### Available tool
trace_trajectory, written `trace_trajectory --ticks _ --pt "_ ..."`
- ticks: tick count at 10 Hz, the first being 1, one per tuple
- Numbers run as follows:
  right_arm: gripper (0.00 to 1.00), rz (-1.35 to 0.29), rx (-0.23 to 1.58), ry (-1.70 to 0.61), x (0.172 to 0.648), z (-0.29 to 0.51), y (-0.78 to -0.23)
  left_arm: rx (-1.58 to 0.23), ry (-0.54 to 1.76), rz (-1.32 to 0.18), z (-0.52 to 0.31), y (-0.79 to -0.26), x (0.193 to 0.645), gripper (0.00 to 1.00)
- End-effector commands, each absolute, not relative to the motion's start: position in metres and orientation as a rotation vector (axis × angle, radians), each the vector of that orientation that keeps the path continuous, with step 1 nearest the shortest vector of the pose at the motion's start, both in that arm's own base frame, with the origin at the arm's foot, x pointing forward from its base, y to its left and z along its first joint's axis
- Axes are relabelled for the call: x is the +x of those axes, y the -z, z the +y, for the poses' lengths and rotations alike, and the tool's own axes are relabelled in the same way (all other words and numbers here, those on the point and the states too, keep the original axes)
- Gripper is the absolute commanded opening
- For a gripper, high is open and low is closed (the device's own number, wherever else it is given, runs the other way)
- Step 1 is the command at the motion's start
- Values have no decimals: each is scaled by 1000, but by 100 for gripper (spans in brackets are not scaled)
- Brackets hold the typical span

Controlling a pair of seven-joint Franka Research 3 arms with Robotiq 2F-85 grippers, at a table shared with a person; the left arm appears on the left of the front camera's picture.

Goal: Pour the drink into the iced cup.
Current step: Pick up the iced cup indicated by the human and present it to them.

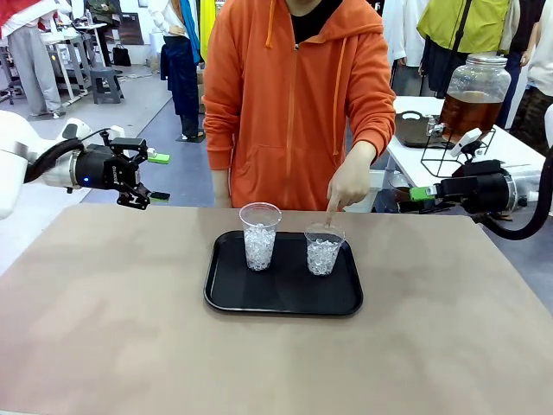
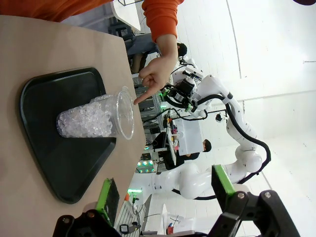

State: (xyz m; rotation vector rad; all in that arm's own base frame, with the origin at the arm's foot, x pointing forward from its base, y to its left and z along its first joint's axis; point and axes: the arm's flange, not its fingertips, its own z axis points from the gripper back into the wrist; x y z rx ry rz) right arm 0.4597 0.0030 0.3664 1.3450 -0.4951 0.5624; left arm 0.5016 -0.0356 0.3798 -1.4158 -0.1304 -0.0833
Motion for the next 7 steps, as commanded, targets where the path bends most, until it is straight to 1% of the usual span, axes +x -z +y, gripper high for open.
trace_trajectory --ticks 1,2,3,5,7 --pt "100 -495 1345 -563 460 3 -366 -1411 95 -147 -36 -380 499 100" --pt "100 -655 1320 -676 461 5 -358 -1411 95 -147 -36 -380 499 100" --pt "100 -759 1267 -760 465 6 -343 -1411 95 -147 -36 -380 499 100" --pt "100 -921 1174 -944 468 11 -318 -1411 95 -147 -36 -380 499 100" --pt "100 -1086 1080 -1020 472 18 -300 -1411 95 -147 -36 -380 499 100"
